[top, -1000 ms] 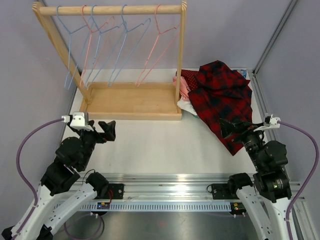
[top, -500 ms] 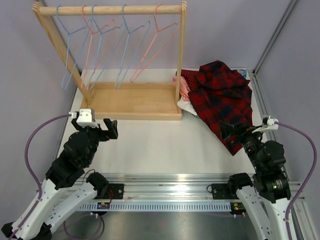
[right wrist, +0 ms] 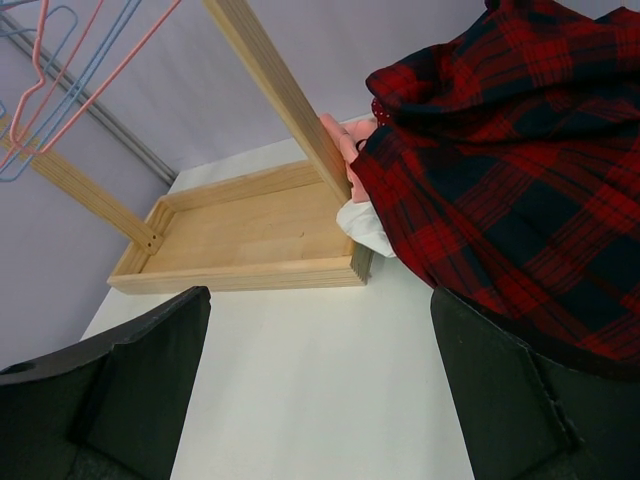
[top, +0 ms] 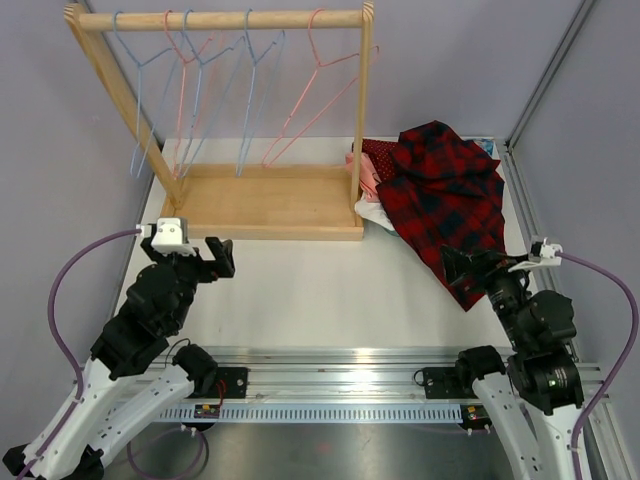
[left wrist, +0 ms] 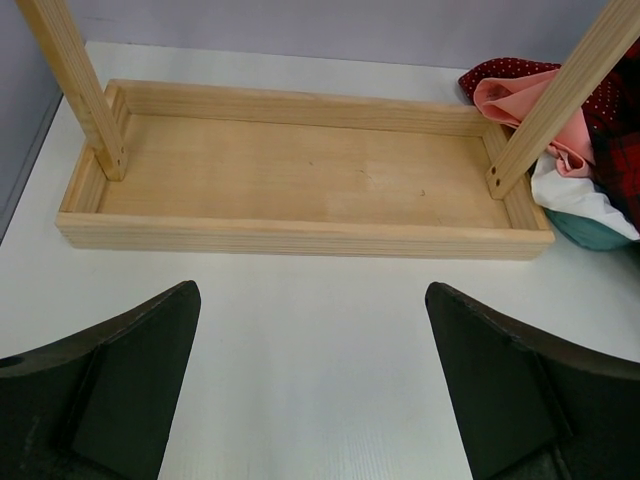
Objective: Remove the skirt from the hanger
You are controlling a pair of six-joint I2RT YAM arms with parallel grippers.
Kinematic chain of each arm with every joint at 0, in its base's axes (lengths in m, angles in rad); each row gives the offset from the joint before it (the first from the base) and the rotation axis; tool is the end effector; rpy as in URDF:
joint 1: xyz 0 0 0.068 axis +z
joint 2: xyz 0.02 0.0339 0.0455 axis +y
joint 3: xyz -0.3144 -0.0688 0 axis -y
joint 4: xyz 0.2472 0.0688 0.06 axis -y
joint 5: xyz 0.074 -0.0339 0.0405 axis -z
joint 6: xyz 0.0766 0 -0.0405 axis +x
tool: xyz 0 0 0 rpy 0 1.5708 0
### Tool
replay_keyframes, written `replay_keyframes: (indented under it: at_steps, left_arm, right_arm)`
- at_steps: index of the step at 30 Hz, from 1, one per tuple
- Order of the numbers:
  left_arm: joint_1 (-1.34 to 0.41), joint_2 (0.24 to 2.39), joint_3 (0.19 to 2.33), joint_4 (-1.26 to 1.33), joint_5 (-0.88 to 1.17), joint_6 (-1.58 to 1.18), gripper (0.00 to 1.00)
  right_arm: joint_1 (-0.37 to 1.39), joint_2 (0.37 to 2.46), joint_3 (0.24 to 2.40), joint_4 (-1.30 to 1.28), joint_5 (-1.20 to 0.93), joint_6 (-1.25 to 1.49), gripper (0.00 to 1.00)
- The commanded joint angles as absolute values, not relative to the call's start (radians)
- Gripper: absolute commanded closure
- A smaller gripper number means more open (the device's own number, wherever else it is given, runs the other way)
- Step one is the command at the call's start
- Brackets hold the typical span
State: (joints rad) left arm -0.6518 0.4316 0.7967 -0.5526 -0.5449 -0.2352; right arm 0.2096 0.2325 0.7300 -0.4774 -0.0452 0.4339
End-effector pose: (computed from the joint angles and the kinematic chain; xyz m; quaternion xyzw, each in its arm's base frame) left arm 0.0885 -0.0176 0.3633 -0.0145 0.7612 -0.0764 0.6438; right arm 0.0513 0.0144 0.3597 0.0623 0.6972 0.2408 0.6724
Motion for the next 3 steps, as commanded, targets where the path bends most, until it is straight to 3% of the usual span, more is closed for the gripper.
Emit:
replay_keyframes:
  at_steps: [1,3]
  left_arm:
    - [-0.652,0.423,0.810,-0.537,-0.572,-0.242,0.01]
    - [-0.652,0.425,0.813,-0.538,-0.571,-0.244,0.01]
  right_arm:
    - [0.216,0.210,0.712,-0.430,-0.087,0.422,0.01]
    - [0.215,0.212,0.704,-0.419,-0.137,0.405,0.00]
